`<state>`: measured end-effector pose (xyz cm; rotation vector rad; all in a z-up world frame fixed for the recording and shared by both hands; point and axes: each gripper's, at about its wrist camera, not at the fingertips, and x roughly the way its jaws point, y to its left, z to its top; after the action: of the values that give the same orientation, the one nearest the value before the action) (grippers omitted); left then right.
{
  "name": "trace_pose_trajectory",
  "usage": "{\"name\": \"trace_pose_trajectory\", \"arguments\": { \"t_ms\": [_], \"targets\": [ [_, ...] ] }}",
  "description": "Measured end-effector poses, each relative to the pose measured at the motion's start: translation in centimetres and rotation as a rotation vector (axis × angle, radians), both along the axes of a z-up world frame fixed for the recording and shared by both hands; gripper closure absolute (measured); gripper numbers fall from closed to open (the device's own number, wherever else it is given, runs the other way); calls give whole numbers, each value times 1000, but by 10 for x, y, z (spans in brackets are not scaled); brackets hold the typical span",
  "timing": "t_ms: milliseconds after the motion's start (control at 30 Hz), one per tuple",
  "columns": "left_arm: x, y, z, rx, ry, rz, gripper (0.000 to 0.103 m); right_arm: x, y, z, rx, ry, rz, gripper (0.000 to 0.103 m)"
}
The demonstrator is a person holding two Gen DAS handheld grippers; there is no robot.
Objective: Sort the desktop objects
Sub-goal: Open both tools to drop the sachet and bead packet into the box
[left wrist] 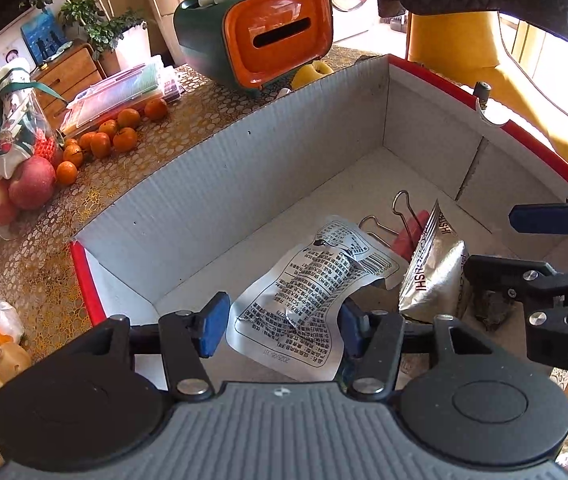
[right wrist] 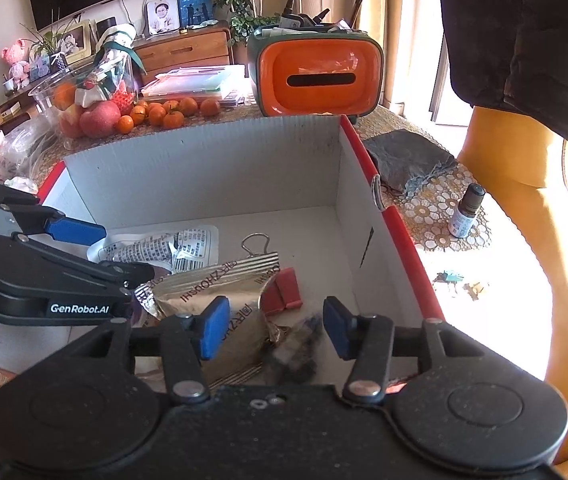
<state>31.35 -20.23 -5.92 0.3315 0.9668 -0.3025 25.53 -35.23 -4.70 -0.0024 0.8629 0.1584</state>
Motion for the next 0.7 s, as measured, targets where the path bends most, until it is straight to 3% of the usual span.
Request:
{"name": "trace_pose_trajectory", "arguments": {
  "t_ms": [133,233,333,600,700],
  "targets": [
    [-4,6,7,-29,-9,13,42,-4,0,5,16,-9,-1,39],
    [-9,9,14,-50,-14,8,42,-7,0,9,26,-15,0,38],
    [-15,11,19,-53,-23,10,35,-10,-1,12,33,-19,-5,38],
    [-32,20,33,-81,-38,12,35,-24,-1,26,54,-39,-7,36],
    [-40,26,37,-95,-43,17,35,-31,1,32,63,-54,0,29]
  ]
}}
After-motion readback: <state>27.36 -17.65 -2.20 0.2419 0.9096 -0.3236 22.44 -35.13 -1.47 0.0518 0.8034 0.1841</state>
